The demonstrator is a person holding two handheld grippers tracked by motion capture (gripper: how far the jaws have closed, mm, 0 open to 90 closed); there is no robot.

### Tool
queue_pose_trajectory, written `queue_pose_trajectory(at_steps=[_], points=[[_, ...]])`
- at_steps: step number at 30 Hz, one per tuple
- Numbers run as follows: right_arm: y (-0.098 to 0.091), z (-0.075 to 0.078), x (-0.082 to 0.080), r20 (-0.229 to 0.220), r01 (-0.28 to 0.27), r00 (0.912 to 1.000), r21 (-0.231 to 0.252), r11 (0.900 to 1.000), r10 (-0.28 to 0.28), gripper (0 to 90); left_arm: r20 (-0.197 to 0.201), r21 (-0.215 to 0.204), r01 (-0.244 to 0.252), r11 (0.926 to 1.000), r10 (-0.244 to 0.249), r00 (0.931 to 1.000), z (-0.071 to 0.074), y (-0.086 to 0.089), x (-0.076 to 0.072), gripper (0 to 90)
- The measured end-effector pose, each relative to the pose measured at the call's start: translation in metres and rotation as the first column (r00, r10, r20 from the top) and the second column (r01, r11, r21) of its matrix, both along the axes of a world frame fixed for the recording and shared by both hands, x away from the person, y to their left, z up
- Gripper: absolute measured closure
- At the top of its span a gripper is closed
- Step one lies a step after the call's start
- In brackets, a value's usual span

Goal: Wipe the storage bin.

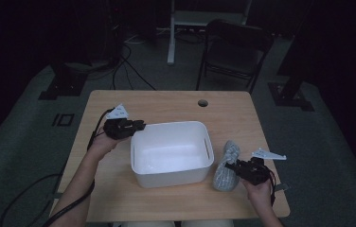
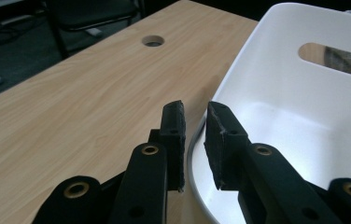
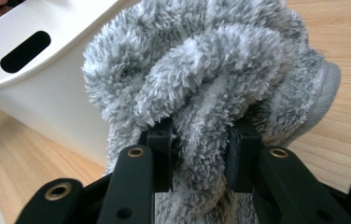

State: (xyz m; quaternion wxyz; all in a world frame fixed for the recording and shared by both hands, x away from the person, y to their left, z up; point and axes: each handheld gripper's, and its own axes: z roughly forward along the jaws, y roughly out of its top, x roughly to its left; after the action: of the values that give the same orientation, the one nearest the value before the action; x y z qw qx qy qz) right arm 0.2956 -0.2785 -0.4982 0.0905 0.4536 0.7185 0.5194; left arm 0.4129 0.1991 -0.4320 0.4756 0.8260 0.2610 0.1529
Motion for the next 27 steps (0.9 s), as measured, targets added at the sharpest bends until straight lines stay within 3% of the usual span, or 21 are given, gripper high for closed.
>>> queue_pose_trajectory(at_steps=[6, 13, 16, 19, 23, 27], points=[[-0.002, -0.002, 0.001, -0.003, 0.0, 1.0, -0.003, 1.0, 0.0, 68.1, -0.02, 0.011, 0.011, 0.9999, -0.01, 0.9997, 0.0, -0.003, 0.004, 79.2], [-0.002, -0.001, 0.0, 0.001, 0.001, 1.0, -0.006, 1.0, -0.001, 68.1, -0.05, 0.005, 0.034, 0.9994, -0.034, 0.9982, 0.0, 0.0, -0.009, 85.1], [-0.002, 0.0, 0.0, 0.004, 0.004, 1.0, -0.002, 1.0, -0.004, 68.1, -0.036, 0.002, 0.041, 0.9991, -0.041, 0.9985, -0.001, -0.003, -0.013, 85.6], [-0.001, 0.001, 0.0, 0.005, 0.003, 1.0, -0.002, 1.0, -0.003, 68.1, -0.021, -0.002, 0.019, 0.9998, -0.019, 0.9996, -0.002, -0.008, -0.01, 75.5], [0.0, 0.0, 0.0, 0.002, 0.0, 1.0, -0.003, 1.0, 0.0, 68.1, -0.056, 0.031, 0.036, 0.9989, -0.035, 0.9978, -0.007, -0.018, -0.004, 68.0], [0.0, -0.002, 0.0, -0.005, -0.003, 1.0, -0.006, 1.0, 0.003, 68.1, -0.063, 0.006, 0.043, 0.999, -0.043, 0.9971, -0.009, -0.019, -0.002, 79.5]])
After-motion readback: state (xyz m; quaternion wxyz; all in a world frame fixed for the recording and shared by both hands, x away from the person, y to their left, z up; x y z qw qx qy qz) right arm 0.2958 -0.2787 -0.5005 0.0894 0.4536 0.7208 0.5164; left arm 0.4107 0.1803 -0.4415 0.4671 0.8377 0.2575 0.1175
